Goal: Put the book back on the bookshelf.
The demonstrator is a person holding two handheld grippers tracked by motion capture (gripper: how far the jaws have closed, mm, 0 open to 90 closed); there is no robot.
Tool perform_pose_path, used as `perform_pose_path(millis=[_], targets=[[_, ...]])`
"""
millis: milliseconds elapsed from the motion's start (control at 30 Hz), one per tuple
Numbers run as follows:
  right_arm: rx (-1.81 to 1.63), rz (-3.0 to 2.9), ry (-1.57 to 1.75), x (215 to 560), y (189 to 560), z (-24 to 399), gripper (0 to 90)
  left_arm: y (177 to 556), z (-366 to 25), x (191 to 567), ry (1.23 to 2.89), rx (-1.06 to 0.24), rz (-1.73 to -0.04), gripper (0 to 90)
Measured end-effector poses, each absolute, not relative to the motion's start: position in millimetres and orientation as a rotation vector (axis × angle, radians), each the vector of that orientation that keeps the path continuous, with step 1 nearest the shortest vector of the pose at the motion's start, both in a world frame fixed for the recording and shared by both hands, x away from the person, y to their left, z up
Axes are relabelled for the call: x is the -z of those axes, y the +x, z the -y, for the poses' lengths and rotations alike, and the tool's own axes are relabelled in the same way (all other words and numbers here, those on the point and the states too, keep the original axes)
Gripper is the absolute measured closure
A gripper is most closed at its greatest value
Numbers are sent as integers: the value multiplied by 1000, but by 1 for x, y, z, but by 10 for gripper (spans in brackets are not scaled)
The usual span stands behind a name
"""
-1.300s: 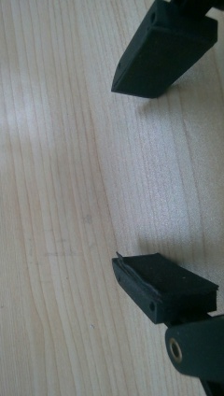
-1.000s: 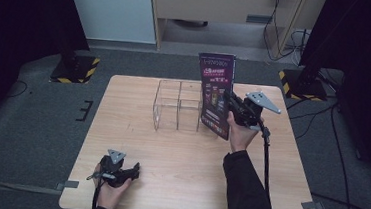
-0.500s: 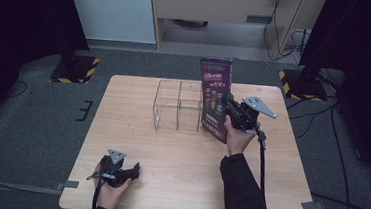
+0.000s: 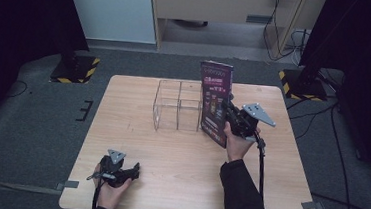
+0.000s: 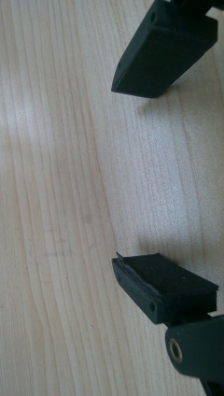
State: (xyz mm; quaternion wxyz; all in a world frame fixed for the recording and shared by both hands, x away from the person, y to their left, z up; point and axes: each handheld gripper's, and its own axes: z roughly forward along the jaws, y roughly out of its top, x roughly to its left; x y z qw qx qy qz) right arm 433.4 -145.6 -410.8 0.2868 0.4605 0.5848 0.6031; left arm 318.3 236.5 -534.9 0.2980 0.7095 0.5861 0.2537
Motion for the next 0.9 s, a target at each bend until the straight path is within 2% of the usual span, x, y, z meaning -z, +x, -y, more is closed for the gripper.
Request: perform_pose_path(millis=[900], targets=[[-1558, -1741, 1209, 419, 393, 170, 824, 318, -236, 535, 1884, -675, -1560, 126]])
